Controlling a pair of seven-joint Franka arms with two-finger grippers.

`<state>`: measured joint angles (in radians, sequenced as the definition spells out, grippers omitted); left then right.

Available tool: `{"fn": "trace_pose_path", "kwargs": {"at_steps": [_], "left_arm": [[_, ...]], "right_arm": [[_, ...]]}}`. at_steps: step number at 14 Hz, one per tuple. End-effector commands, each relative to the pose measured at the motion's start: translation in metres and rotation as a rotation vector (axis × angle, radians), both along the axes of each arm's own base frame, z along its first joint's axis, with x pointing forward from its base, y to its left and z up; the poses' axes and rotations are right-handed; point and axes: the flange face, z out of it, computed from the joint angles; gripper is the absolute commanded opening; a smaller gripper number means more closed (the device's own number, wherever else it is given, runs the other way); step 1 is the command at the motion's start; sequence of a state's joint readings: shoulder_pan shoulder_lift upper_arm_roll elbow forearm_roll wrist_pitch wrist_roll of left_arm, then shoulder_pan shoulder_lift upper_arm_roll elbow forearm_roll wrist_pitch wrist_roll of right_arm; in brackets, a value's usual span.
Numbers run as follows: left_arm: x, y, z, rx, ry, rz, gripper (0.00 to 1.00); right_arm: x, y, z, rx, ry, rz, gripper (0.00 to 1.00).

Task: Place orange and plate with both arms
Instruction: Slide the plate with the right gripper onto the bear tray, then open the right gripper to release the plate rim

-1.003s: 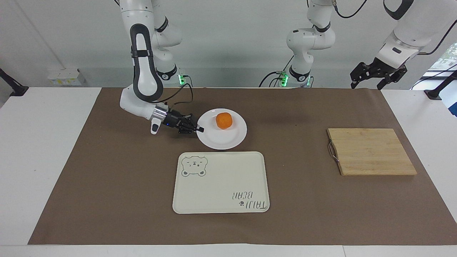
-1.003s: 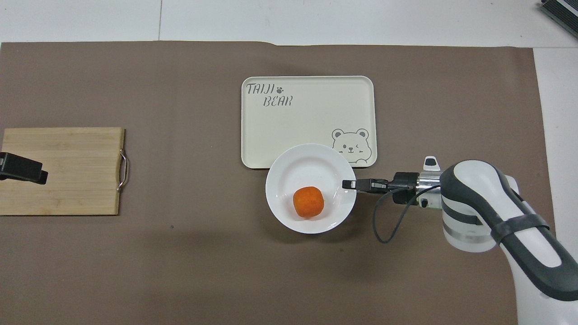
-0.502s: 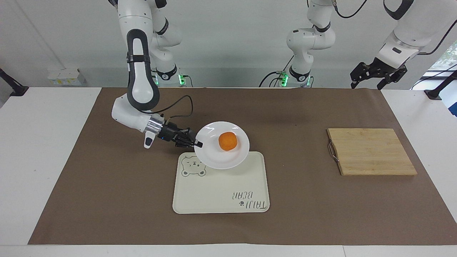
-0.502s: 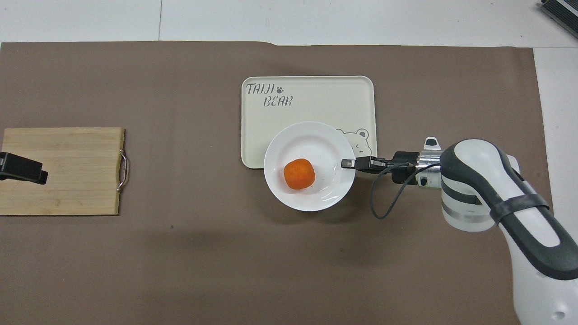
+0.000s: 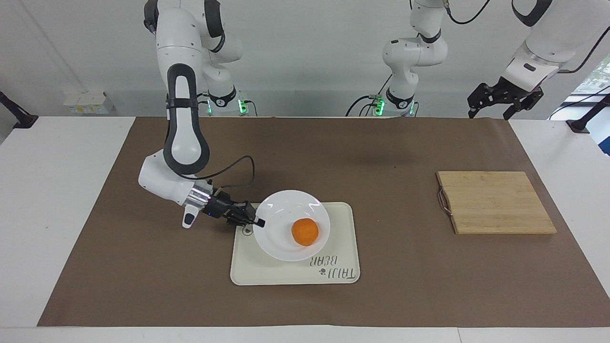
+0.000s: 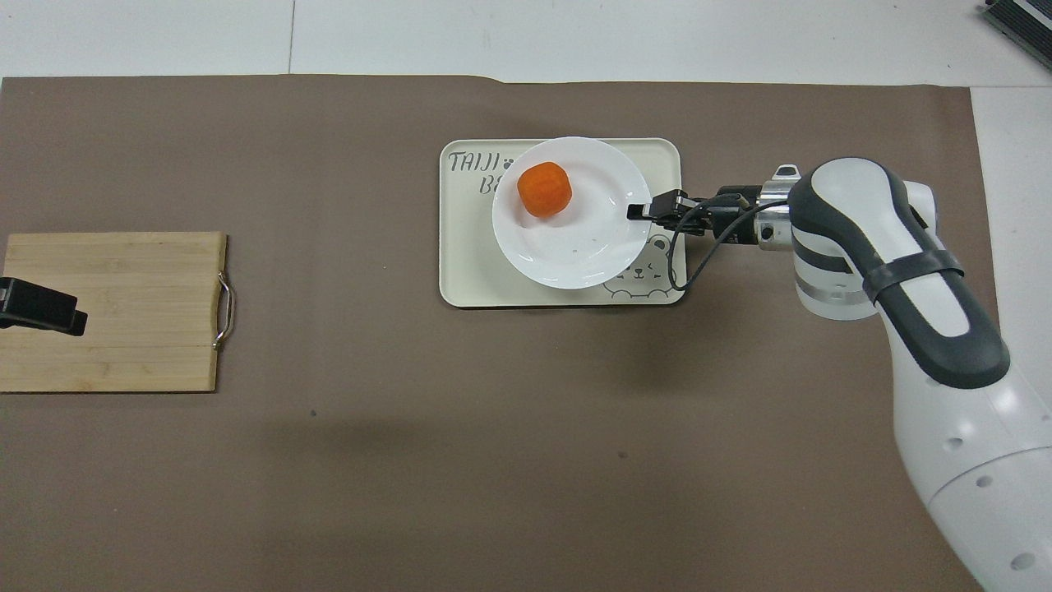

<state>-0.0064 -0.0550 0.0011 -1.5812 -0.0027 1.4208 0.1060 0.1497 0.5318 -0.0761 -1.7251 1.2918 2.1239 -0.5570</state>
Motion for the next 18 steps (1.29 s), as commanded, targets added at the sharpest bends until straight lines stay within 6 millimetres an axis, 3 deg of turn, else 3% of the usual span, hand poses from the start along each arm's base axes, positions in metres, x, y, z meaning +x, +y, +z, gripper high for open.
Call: {"fn": "trace_pose_path", "kwargs": {"at_steps": [1,12,18], "left_arm": [[0.001,0.003,0.004,0.013,0.007,0.012,1.0],[0.001,0.003,0.003,0.013,0.008,0.012,1.0],[0.001,0.003,0.003,0.013,0.008,0.012,1.0]], "right_arm": [[0.012,0.007,0.002,0.016,0.027,-0.012,0.0],[0.008,0.014,-0.027,-0.028,-0.018,0.026,0.0],[0.006,0.021,-0.03,-0.052,-0.032,0.02,0.0]]}}
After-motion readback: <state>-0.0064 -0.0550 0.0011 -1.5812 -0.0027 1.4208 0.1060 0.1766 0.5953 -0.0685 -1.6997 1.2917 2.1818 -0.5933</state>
